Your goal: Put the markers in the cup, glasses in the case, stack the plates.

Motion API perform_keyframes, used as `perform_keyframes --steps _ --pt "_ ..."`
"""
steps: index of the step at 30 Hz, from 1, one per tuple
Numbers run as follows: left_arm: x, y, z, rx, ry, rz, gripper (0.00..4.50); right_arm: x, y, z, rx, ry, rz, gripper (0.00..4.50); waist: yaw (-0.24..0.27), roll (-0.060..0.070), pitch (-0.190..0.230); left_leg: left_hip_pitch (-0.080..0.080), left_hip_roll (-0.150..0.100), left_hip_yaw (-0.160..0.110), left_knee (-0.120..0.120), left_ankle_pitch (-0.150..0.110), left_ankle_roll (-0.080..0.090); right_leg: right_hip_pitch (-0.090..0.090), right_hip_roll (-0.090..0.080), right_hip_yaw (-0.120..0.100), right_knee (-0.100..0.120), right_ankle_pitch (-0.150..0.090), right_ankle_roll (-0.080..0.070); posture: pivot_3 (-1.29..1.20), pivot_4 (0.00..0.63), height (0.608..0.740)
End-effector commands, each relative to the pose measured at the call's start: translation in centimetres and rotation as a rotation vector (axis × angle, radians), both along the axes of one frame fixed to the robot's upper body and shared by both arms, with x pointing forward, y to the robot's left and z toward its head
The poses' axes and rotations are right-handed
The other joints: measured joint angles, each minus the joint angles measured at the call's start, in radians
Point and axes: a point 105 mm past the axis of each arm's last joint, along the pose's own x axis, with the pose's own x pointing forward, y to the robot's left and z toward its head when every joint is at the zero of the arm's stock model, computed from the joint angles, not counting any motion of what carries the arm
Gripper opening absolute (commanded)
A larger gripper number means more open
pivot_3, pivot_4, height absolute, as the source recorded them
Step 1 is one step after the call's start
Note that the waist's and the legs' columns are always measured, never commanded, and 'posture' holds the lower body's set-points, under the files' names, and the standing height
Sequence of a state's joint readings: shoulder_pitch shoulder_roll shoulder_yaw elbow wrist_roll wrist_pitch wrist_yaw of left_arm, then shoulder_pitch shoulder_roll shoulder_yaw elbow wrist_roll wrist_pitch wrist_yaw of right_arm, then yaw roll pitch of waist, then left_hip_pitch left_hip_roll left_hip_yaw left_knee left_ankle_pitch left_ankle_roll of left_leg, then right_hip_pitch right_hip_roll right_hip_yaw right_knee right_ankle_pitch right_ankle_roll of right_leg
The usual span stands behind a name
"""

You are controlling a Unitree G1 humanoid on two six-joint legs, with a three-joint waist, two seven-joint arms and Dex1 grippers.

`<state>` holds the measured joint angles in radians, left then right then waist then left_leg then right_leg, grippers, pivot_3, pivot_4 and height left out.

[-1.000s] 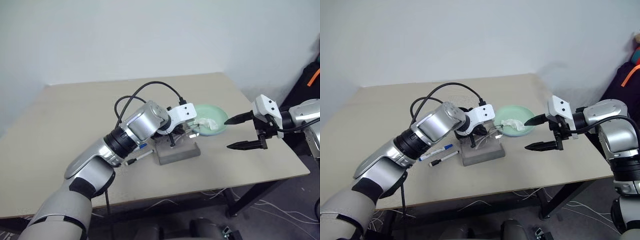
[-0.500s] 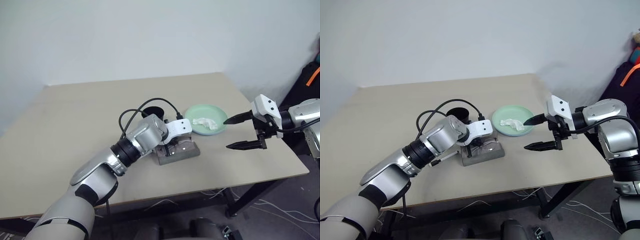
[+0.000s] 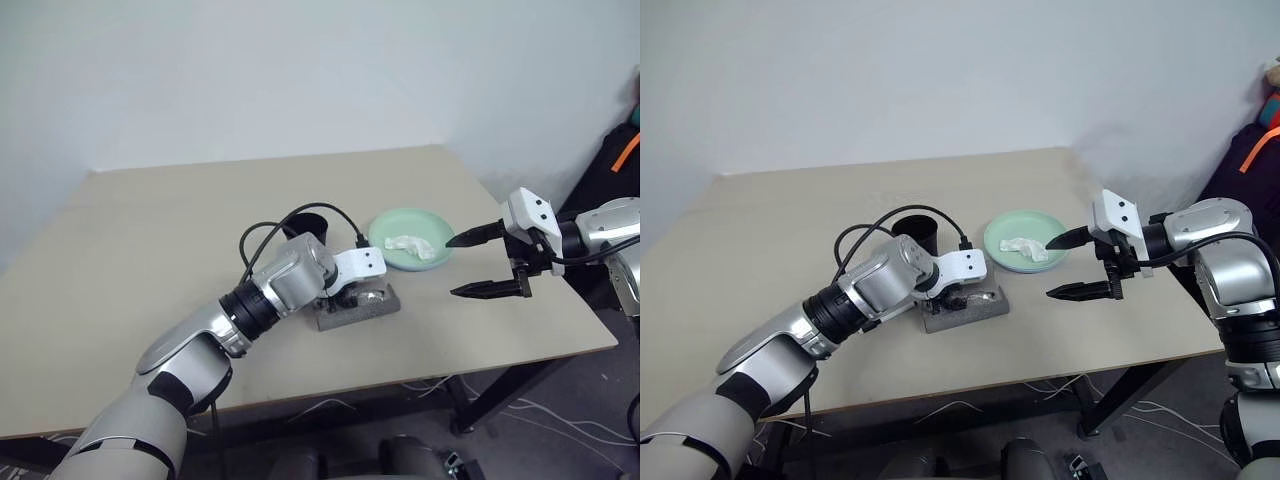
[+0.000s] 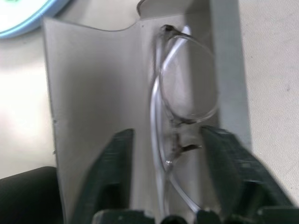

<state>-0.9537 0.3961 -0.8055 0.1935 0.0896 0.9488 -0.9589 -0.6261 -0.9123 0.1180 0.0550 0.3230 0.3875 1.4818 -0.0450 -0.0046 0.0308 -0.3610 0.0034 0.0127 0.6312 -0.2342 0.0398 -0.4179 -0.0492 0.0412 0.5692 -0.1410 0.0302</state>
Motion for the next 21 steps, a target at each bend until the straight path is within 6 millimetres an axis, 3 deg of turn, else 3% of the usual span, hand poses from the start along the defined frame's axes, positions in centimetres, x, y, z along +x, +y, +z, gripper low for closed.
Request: perform_keyframes --steps 1,3,9,12,21 --pt "0.9 -0.9 2.4 -0.046 -0.074 0.01 3.7 0.2 0.5 1.6 0.019 -0.06 0.018 4.5 0.0 0.0 0.0 0.0 0.0 0.0 0.0 0.0 0.0 0.0 0.0 0.0 0.0 0.0 0.0 0.0 0.0 0.727" --pt "1.6 -1.2 3.4 -0.076 -0.1 0.037 4.37 0.2 0.5 1.6 0.02 -0.06 0.017 4.5 0.001 0.0 0.0 0.0 0.0 0.0 0.0 0.0 0.0 0.0 0.0 0.0 0.0 0.0 0.0 0.0 0.0 0.727" --pt "3.3 -1.9 5.4 -0.133 -0.169 0.086 4.37 0.2 0.5 1.5 0.021 -0.061 0.016 4.5 0.003 0.0 0.0 0.0 0.0 0.0 0.001 0.0 0.0 0.0 0.0 0.0 0.0 0.0 0.0 0.0 0.0 0.727" --pt "4.1 -2.1 5.7 -0.157 -0.193 0.107 3.8 0.3 0.6 1.6 0.021 -0.063 0.016 4.5 0.003 0.0 0.0 0.0 0.0 0.0 0.0 0.0 0.0 0.0 0.0 0.0 0.0 0.0 0.0 0.0 0.0 0.727" --pt "6.3 -1.8 4.9 -0.159 -0.302 0.162 0.68 0.3 0.7 1.5 0.022 -0.062 0.016 4.5 0.004 0.0 0.0 0.0 -0.001 0.0 0.0 0.0 0.0 0.0 0.0 0.0 0.0 0.0 0.0 0.0 0.0 0.727"
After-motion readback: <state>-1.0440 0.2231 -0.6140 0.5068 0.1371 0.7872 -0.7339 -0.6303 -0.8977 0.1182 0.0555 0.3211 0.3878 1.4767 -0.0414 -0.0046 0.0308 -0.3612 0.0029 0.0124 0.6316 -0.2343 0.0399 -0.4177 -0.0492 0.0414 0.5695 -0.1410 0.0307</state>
